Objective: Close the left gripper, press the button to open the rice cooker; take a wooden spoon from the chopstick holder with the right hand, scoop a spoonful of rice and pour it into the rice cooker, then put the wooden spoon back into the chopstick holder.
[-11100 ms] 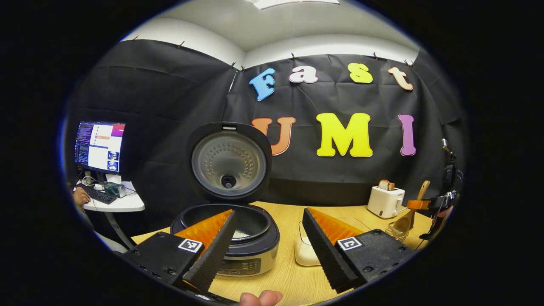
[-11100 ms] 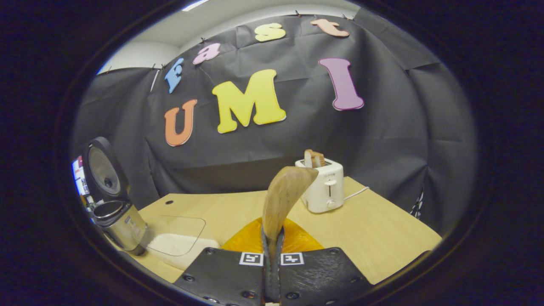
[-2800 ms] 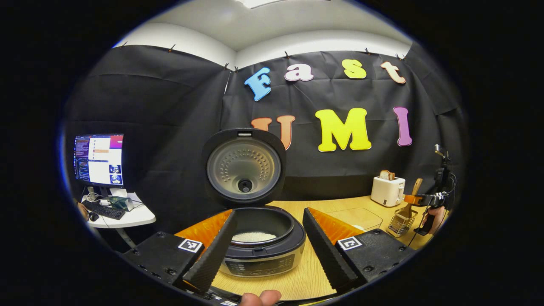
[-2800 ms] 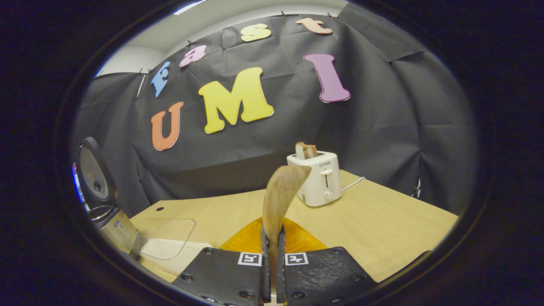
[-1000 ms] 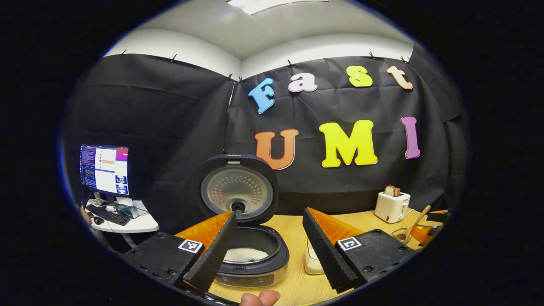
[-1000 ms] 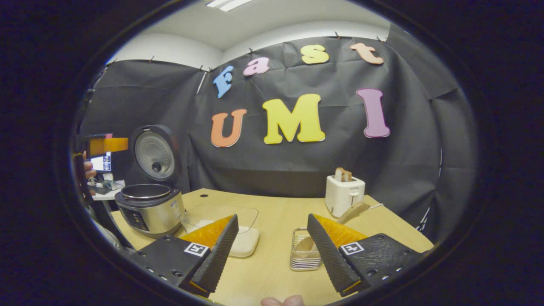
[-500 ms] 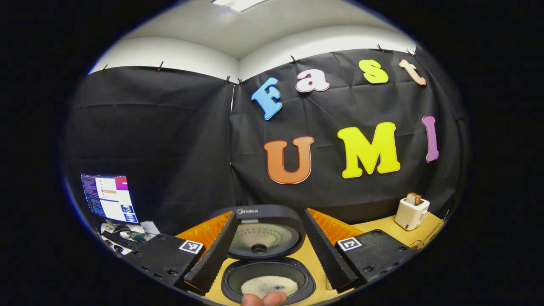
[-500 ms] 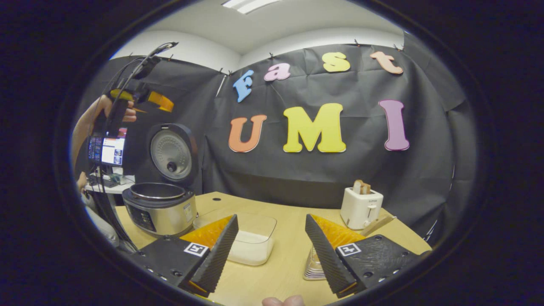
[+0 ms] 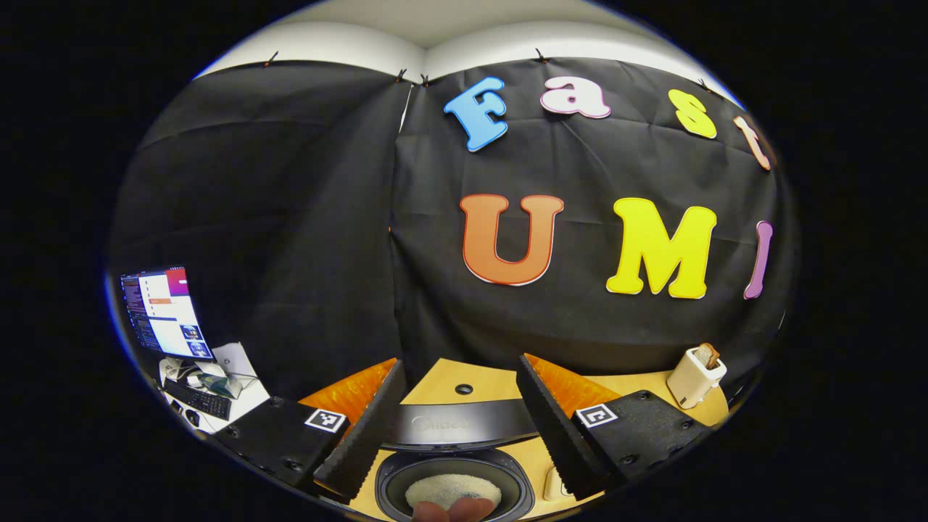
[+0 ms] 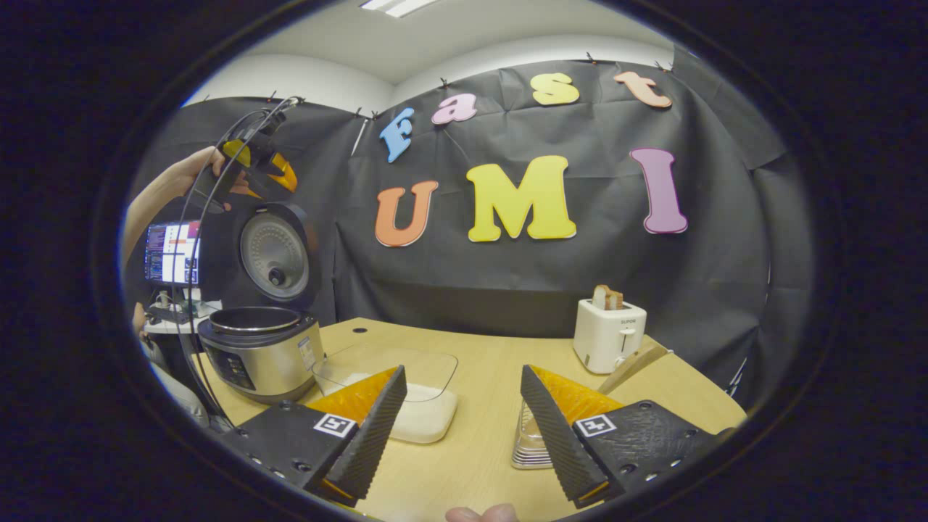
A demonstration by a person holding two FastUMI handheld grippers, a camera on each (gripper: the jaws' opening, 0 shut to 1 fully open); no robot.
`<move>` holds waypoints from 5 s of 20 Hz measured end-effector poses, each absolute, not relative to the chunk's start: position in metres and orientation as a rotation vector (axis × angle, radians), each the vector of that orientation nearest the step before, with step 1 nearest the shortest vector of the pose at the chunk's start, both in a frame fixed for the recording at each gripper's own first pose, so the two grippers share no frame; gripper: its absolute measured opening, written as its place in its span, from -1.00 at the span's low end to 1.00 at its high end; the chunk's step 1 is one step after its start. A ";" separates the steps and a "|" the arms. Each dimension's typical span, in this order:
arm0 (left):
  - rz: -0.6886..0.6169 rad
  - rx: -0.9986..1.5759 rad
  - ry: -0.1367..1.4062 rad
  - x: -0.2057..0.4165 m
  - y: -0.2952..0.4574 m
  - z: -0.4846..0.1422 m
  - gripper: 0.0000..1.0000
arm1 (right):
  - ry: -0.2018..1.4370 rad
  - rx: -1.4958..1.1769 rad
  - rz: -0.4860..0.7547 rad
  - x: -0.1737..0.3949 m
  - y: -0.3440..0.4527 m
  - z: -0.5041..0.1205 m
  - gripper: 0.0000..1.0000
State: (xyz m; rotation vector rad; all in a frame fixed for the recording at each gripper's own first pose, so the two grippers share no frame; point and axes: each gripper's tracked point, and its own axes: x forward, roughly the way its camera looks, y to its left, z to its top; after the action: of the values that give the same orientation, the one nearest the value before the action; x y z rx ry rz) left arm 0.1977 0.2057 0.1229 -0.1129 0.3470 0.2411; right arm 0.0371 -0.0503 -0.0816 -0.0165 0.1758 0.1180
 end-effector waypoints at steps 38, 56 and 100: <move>0.327 -0.046 0.211 0.028 0.140 -0.059 0.96 | 0.088 -0.005 0.065 -0.020 -0.065 -0.089 0.89; 0.267 0.005 0.058 0.023 0.103 -0.012 0.94 | -0.041 -0.016 -0.039 -0.013 -0.081 -0.053 0.88; -0.077 0.031 -0.084 -0.030 -0.023 0.008 0.98 | -0.016 -0.069 -0.099 -0.051 -0.033 -0.016 0.89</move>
State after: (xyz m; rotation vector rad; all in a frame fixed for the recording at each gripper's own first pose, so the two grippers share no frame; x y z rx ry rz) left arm -0.0303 -0.0229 0.0084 0.0305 -0.0841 -0.0768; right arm -0.0509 -0.0330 -0.0164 -0.0688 -0.0156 -0.0992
